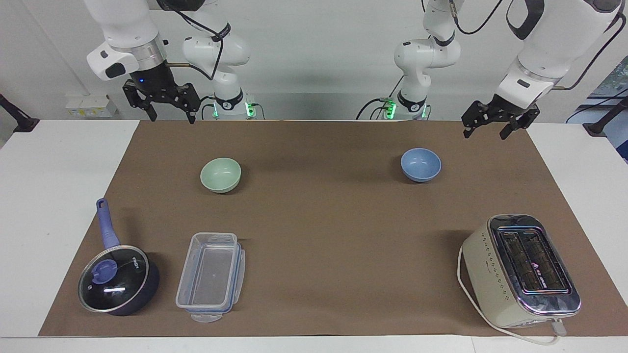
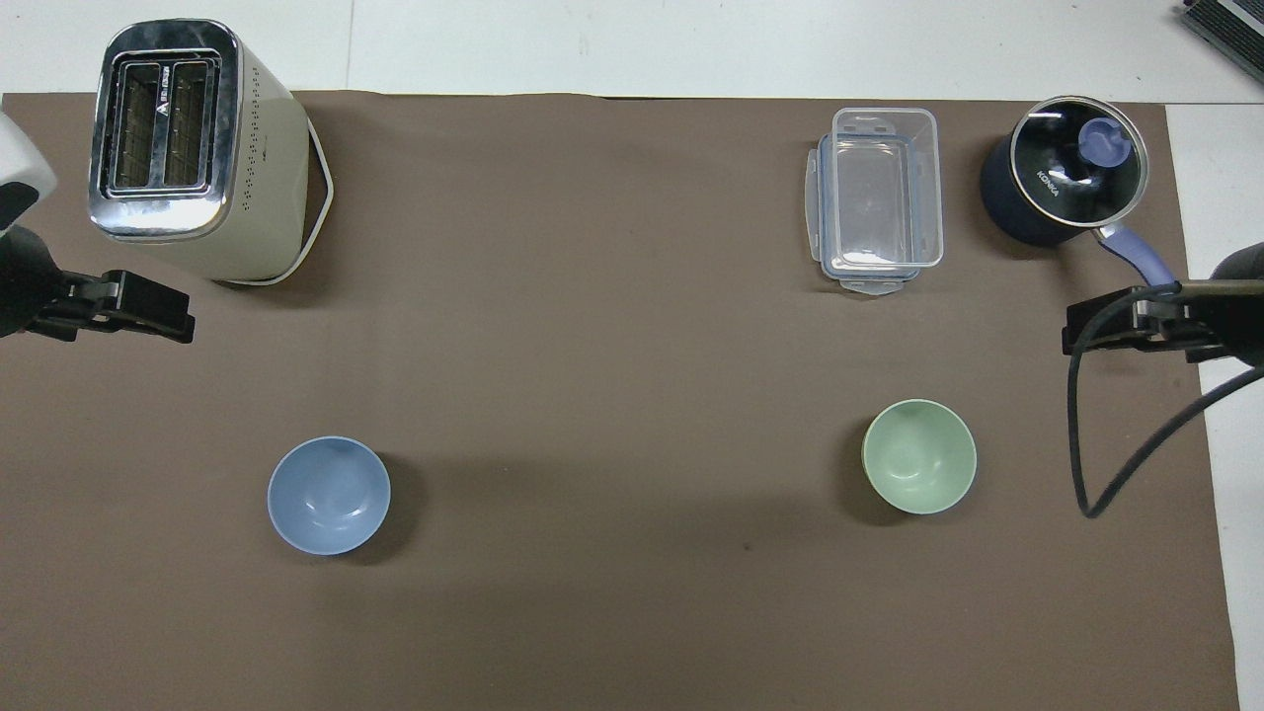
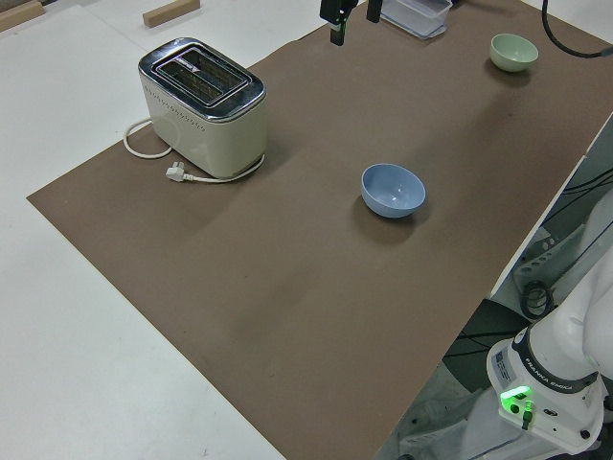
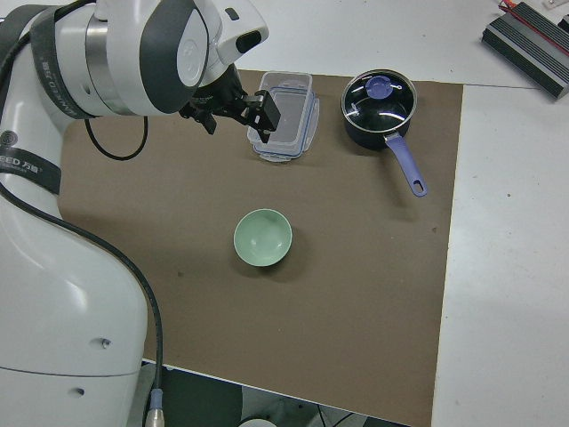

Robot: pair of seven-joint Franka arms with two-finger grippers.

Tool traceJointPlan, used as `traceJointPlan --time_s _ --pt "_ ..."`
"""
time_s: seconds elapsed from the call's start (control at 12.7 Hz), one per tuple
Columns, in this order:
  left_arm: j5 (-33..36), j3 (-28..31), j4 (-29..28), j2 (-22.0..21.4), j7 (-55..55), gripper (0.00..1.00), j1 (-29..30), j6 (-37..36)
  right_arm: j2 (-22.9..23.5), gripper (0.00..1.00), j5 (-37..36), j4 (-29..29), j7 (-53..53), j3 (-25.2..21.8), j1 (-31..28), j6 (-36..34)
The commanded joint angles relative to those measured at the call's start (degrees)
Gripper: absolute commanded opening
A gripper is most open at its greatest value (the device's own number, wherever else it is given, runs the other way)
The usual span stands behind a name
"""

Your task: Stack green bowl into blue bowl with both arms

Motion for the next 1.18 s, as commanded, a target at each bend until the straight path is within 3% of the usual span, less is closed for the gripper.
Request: traceJointPlan --time_s 0.0,0.32,0.87,1.11 --pt "0.34 -0.18 -2.43 -1.75 0.78 1.00 0.59 -0.19 0.56 1.00 0.26 0.73 0.99 0.32 -0.75 0.43" --pt "-0.01 -0.18 -6.47 -3.60 0.60 1.00 3.31 2.09 0.56 1.00 0.26 0.73 0.81 0.32 -0.75 0.51" --pt "-0.10 -0.18 -24.13 -9.67 0.87 1.00 5.96 16.23 0.56 1.00 0.26 0.64 0.81 -0.04 -0.84 0.51" --pt "-0.10 -0.27 -31.25 -10.29 1.39 1.00 5.26 21.77 0.56 1.00 0.26 0.64 0.81 -0.04 -0.84 0.51"
